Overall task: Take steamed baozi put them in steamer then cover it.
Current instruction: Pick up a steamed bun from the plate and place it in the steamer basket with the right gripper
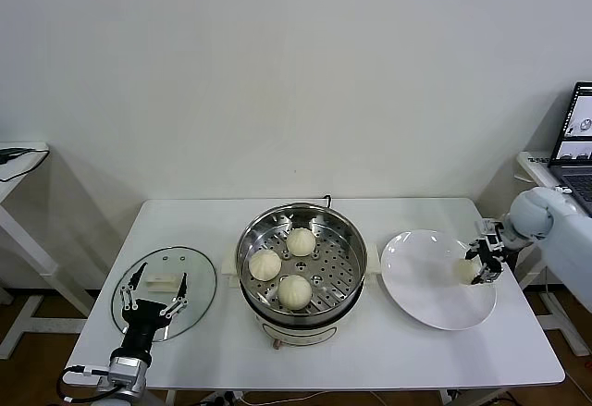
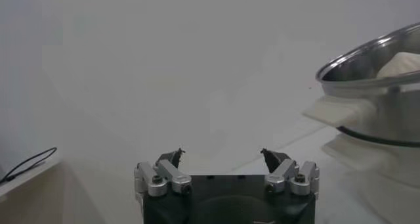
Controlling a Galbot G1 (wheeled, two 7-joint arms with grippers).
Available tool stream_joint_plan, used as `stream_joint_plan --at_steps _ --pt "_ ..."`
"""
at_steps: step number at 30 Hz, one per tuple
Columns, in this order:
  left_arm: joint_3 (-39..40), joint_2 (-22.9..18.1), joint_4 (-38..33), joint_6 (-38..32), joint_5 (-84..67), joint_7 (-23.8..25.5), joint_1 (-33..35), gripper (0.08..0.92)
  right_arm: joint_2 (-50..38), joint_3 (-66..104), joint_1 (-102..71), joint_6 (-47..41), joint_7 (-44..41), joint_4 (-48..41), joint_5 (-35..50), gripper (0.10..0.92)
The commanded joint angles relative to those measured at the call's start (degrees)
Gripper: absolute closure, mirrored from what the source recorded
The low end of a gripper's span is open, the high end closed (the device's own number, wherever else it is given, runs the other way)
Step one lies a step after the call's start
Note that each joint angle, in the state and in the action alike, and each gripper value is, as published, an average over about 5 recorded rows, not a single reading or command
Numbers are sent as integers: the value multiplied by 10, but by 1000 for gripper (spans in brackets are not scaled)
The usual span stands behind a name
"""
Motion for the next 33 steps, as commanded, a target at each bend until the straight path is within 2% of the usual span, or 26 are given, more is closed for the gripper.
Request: stream_joint_plan --at_steps 1,8,12,16,23,33 --pt "1 0 -3 0 0 0 0 177 -95 -108 106 -54 -20 139 150 381" --pt "2 3 -8 -2 0 0 1 177 -139 -342 357 -116 -19 270 288 381" --pt "1 5 -12 -4 0 1 2 177 -108 -510 540 -142 -10 314 358 381" --pt "-2 7 -15 -5 -2 1 1 177 -50 -589 639 -167 3 338 422 381" --pt "-7 9 -19 -4 -5 2 -2 177 55 -614 674 -204 33 351 501 380" --pt "-11 13 -13 -2 -10 5 -8 177 199 -594 610 -221 64 303 516 379"
